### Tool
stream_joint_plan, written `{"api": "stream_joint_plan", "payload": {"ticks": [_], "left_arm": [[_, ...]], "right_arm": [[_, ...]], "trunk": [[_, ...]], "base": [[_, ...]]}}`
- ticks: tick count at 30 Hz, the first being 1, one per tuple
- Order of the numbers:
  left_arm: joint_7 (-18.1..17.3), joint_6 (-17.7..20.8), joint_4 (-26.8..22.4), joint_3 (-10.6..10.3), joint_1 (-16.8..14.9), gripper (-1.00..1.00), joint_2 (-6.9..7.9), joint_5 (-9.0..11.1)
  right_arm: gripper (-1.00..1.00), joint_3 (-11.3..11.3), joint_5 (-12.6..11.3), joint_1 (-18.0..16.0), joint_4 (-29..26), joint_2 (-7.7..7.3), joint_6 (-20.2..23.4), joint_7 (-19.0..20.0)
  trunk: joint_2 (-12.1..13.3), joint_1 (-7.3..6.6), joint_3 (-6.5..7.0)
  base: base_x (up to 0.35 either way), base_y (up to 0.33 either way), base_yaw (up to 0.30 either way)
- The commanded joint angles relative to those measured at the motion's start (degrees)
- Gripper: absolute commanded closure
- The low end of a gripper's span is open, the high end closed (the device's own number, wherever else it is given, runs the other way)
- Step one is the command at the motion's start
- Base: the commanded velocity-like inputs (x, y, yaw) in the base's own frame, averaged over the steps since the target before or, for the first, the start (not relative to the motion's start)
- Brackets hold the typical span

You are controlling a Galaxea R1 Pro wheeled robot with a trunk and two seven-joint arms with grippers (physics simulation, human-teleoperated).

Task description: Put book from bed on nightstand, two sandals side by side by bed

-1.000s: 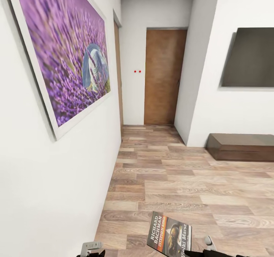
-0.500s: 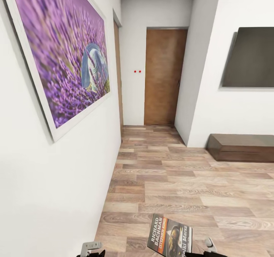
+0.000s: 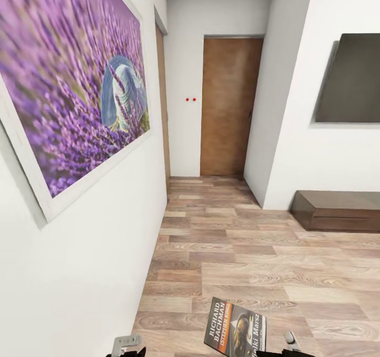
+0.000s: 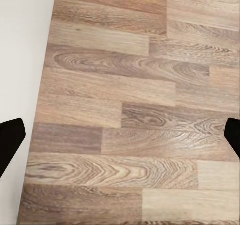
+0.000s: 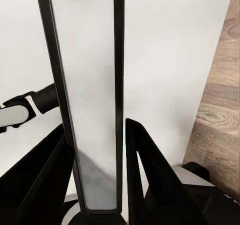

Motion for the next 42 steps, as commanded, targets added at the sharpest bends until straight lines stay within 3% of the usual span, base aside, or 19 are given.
{"api": "stream_joint_plan", "payload": {"ticks": [1, 22, 32, 42], "left_arm": [[-0.26, -0.21, 0.12, -0.38, -0.06, -1.00, -0.01, 0.61], [-0.26, -0.21, 0.11, -0.38, -0.06, -1.00, -0.01, 0.61], [-0.26, -0.21, 0.12, -0.38, -0.06, -1.00, -0.01, 0.61], [-0.26, -0.21, 0.12, -0.38, -0.06, -1.00, -0.01, 0.61]], "right_arm": [[1.00, 0.35, -0.64, -0.04, -0.03, -0.04, 0.64, 0.14], [1.00, 0.34, -0.64, -0.04, -0.03, -0.07, 0.61, 0.19], [1.00, 0.36, -0.64, -0.04, -0.03, -0.08, 0.64, 0.23], [1.00, 0.31, -0.64, -0.04, -0.03, -0.08, 0.63, 0.16]], "trunk": [[-0.04, 0.04, -0.07], [-0.04, 0.04, -0.07], [-0.04, 0.04, -0.07], [-0.04, 0.04, -0.07]], "base": [[0.332, 0.000, 0.000], [0.330, 0.000, -0.001], [0.068, -0.005, -0.197], [0.258, -0.083, -0.020]]}}
